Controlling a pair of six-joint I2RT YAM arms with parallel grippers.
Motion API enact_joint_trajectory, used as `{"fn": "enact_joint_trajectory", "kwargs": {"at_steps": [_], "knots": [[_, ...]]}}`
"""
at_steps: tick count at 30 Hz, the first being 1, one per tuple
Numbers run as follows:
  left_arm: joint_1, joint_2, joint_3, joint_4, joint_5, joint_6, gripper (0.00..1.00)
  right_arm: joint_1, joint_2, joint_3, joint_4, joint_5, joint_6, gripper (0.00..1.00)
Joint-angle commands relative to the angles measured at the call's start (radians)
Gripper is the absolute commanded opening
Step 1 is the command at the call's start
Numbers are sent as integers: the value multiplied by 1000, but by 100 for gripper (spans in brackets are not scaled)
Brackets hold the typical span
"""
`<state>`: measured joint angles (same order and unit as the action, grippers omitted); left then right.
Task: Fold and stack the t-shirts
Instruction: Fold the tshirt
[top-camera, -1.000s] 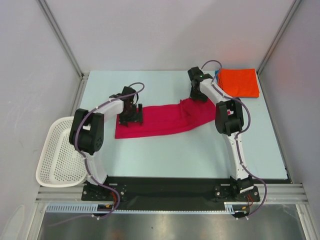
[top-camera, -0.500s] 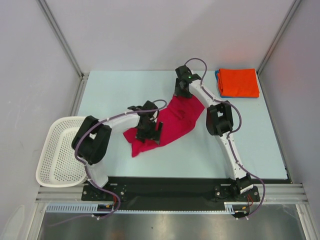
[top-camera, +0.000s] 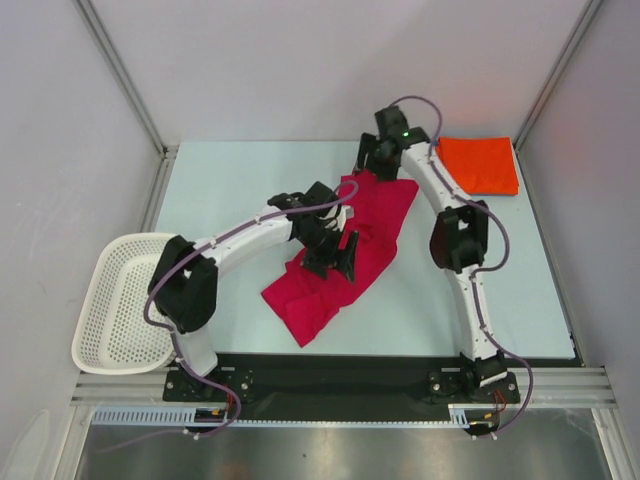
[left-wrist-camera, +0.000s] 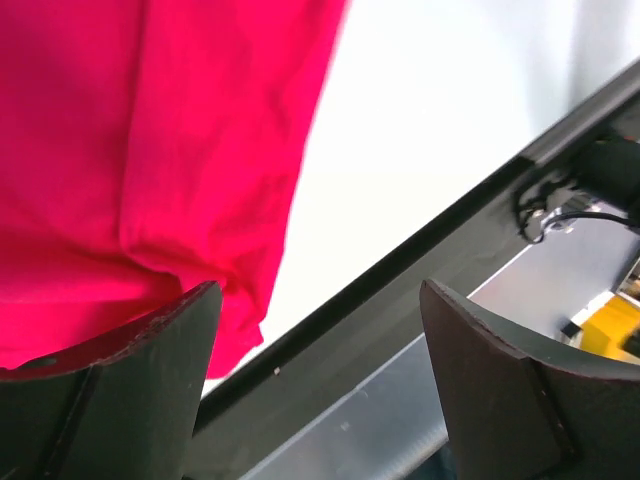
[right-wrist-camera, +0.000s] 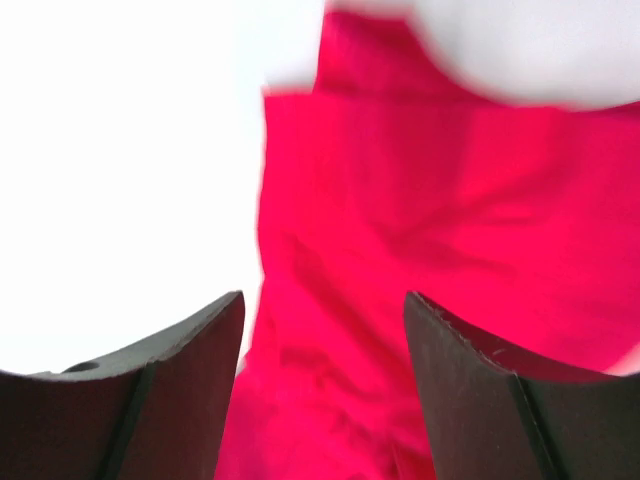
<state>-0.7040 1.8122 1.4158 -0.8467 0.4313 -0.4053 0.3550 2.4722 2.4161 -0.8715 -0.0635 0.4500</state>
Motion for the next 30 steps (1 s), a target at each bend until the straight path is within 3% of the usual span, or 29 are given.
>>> {"fn": "enact_joint_trajectory", "kwargs": {"at_steps": [1,5,9,13,18,21,27,30], "knots": [[1,-89,72,46,-2,74,86,-88,-209,6,-64,-84,13,72],[1,-19,158,95,-57,97,84,-177,-381,-92,-179,-49,-2,71],[5,120,358,170,-71,91,75,-280,-618,-372,-235,-27,-71,68],[17,316,628,176,-74,62,58,-347,-858,-809,-189,-93,-73,62],[35,554,925,210,-91,33,22,-292,-1081,-1081,-110,-134,-28,61],[51,631,922,306,-71,8,3,-251,-1160,-1152,-106,-101,-30,61],[51,711,882,419,-101,36,0,-248,-1249,-1236,-109,-78,-40,61],[51,779,945,396,-149,46,0,-243,-1274,-1276,-100,-70,-28,61]]}}
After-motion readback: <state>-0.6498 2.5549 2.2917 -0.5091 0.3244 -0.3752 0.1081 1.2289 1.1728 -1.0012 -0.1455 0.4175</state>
